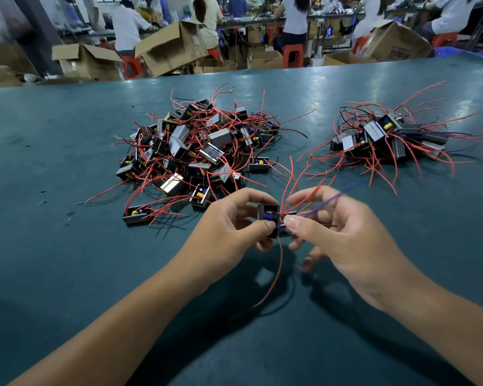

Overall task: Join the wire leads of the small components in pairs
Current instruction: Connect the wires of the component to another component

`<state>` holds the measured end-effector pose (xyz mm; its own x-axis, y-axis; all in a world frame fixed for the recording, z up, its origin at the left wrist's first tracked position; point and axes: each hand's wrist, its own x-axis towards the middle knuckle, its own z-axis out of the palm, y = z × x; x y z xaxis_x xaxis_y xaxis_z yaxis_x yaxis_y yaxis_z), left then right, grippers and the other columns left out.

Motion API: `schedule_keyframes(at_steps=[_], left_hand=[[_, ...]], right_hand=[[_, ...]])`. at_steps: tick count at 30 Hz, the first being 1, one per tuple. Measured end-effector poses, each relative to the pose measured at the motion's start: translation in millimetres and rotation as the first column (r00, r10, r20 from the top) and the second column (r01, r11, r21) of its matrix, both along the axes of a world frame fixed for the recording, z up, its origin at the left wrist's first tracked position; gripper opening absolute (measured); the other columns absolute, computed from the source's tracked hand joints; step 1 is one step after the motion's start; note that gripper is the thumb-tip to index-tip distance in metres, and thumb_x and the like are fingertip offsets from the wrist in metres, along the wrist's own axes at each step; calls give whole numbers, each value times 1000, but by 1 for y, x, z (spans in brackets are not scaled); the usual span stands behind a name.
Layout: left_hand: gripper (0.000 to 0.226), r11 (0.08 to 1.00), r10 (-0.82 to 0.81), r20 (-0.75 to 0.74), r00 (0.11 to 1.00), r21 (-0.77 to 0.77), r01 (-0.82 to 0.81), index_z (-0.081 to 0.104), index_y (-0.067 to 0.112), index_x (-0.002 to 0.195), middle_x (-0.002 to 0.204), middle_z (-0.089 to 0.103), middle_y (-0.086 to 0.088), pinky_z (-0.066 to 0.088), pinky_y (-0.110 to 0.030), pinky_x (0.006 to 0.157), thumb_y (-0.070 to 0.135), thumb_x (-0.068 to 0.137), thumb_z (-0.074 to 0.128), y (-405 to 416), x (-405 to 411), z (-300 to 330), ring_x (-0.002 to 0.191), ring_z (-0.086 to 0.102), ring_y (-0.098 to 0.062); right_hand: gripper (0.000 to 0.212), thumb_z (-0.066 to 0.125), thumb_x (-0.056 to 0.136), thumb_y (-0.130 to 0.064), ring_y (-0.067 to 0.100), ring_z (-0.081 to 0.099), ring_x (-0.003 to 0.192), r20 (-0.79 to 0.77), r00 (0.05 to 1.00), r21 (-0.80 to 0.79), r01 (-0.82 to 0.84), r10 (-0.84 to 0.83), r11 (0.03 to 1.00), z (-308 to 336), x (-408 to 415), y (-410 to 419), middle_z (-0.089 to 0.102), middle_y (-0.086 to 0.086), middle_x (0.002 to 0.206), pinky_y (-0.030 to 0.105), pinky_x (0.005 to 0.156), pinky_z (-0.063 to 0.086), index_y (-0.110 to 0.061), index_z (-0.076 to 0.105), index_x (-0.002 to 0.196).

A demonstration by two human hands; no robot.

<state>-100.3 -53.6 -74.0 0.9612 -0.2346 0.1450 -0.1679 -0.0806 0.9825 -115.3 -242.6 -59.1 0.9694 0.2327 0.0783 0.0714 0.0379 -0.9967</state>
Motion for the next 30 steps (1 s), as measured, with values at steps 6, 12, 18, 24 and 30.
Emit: schedule_keyframes(at_steps=[6,12,18,24,30], left_hand=[[23,989,-12,109,994,146,-4,66,22,107,93,72,-4,59,-54,81,14,86,67,-4,-5,3,88,70,-31],[28,980,-8,126,992,200,-17,68,21,112,97,75,1,57,-53,85,16,85,71,-4,-6,6,90,72,-22],[31,971,-47,165,985,241,5,66,20,116,102,74,-2,56,-54,85,10,87,70,-4,-10,8,93,71,-29],[32,973,-53,141,989,230,19,67,16,116,101,75,-2,56,-54,86,11,85,69,-6,-13,10,94,71,-27],[33,979,-48,109,993,203,25,67,18,114,100,75,-3,57,-52,87,14,82,72,-3,-11,11,94,72,-26]], right_hand=[[8,75,86,-15,19,71,70,110,994,-47,-9,14,999,-6,3,-2,74,9,82,32,54,56,-16,72,93],[19,80,78,-29,9,70,68,345,938,-251,80,12,965,-12,5,-5,75,-7,81,24,64,54,-26,75,95],[10,78,81,-19,11,70,75,555,831,-283,202,-12,937,-10,6,-3,73,-7,82,36,70,58,-16,74,89],[5,76,82,-11,10,67,67,515,857,-287,147,23,946,-10,9,-4,71,-5,75,27,64,54,-10,72,84],[5,71,85,-1,1,60,61,315,943,-120,-72,107,990,-15,13,-5,67,-2,68,13,62,48,-5,70,85]])
